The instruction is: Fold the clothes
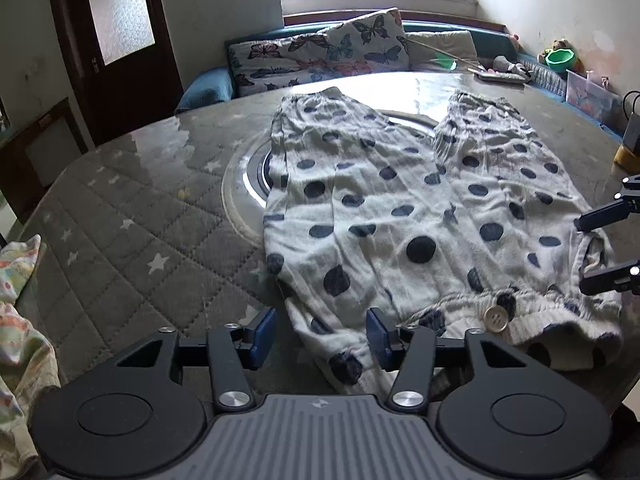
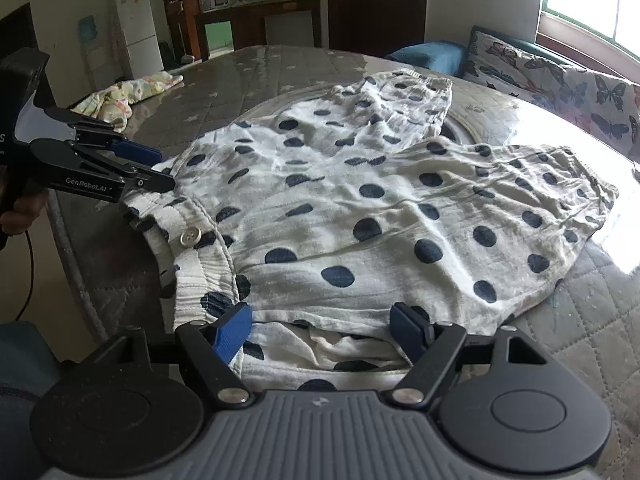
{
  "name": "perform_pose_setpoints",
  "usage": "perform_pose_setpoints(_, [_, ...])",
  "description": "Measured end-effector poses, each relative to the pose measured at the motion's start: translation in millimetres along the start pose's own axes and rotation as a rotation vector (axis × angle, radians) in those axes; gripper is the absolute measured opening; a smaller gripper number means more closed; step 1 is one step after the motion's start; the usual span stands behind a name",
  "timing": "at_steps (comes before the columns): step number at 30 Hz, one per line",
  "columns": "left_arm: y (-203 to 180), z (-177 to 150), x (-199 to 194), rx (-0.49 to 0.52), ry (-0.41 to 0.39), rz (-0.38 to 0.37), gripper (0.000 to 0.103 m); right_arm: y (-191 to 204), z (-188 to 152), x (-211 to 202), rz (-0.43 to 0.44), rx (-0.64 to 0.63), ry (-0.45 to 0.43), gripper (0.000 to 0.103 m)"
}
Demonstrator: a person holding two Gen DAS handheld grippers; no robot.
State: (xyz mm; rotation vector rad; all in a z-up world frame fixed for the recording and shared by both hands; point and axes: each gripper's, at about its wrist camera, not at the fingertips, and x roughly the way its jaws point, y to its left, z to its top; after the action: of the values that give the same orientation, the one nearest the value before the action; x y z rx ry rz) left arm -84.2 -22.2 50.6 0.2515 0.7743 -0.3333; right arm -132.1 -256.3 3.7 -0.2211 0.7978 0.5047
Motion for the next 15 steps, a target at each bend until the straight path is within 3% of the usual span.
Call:
perform_pose_setpoints(4, [-3,9,4,-0.017,-0.031,0.003,0.065,-7,0,-2,-0.010,0.021,-0.011,0.080])
perform_pose_setpoints(9, [-6,21,19,-0.033,-0.067,0.021,0.068,-24,3,-6,-0.055,0.075,-0.052,0.084])
perform_pose_setpoints(13, [-9,30,32,-0.047,-0.096,0.036,0.077,-34,4,-1,-0.105,0.080,-0.082,0.086])
perform_pose_setpoints(15, [-11,35,38,-0.053,-0.111,0.043,0.080,-39,4,2,-0.124,0.086,-0.101,0.093])
